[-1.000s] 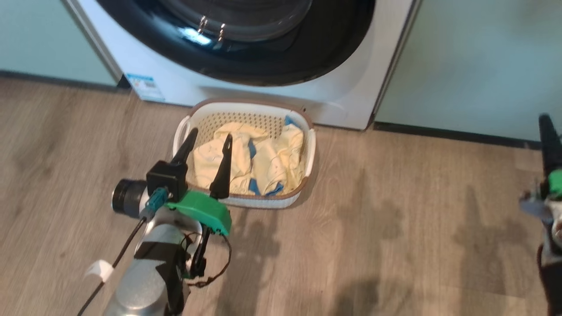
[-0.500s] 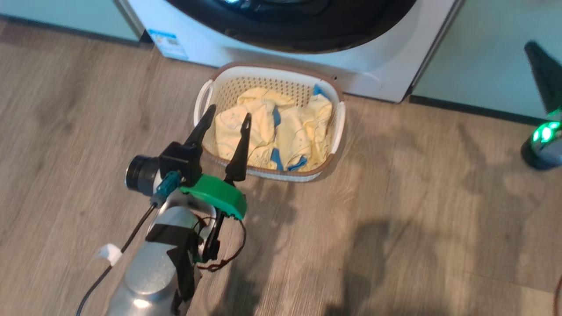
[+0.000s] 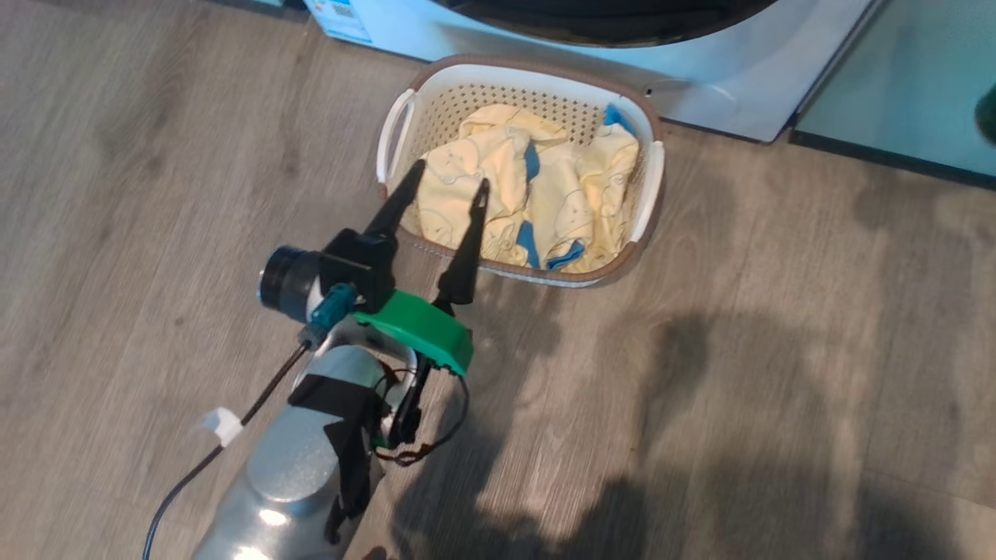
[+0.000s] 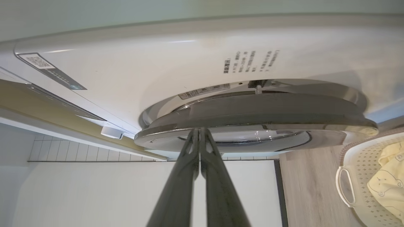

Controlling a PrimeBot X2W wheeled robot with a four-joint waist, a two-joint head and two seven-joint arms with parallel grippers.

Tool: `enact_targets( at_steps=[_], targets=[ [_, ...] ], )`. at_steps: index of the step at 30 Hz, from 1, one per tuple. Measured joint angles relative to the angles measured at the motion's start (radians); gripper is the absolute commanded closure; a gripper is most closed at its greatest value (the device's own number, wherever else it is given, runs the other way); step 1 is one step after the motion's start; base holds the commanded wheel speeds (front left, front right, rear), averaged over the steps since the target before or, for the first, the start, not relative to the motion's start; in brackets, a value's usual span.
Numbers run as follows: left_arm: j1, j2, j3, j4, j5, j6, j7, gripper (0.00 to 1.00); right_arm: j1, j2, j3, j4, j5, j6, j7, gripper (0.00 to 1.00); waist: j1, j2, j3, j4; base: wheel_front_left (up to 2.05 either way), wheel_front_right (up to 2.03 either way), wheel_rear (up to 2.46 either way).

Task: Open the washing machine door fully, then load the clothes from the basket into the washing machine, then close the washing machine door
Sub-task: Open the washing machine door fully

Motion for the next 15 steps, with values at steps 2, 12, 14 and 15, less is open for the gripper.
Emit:
enact_targets(
  at_steps=[2,12,14,15],
  targets=[
    [-0.007,-0.001,-0.017,0.000,-0.007,0.005,0.000,0.00,-0.047,-0.002,0.016,0.027,0.000,0.000,-0.001,1.00,-0.0002,0.0000,0.009,0.009,0.00,0.00,0.00],
    [-0.021,-0.001,-0.097,-0.006,-0.054,0.022,0.000,0.00,-0.265,-0.002,0.083,0.208,-0.038,0.000,-0.003,1.00,-0.0001,0.0000,0.052,0.063,0.00,0.00,0.00],
    [-0.029,-0.001,-0.111,-0.006,-0.056,0.025,0.000,0.00,-0.300,-0.001,0.088,0.242,-0.042,0.000,-0.013,1.00,-0.0001,0.0000,0.060,0.070,0.00,0.00,0.00],
    [-0.033,-0.001,-0.116,-0.008,-0.057,0.025,0.000,0.00,-0.317,-0.001,0.091,0.260,-0.045,0.000,-0.013,1.00,-0.0001,0.0000,0.064,0.074,0.00,0.00,0.00]
  ],
)
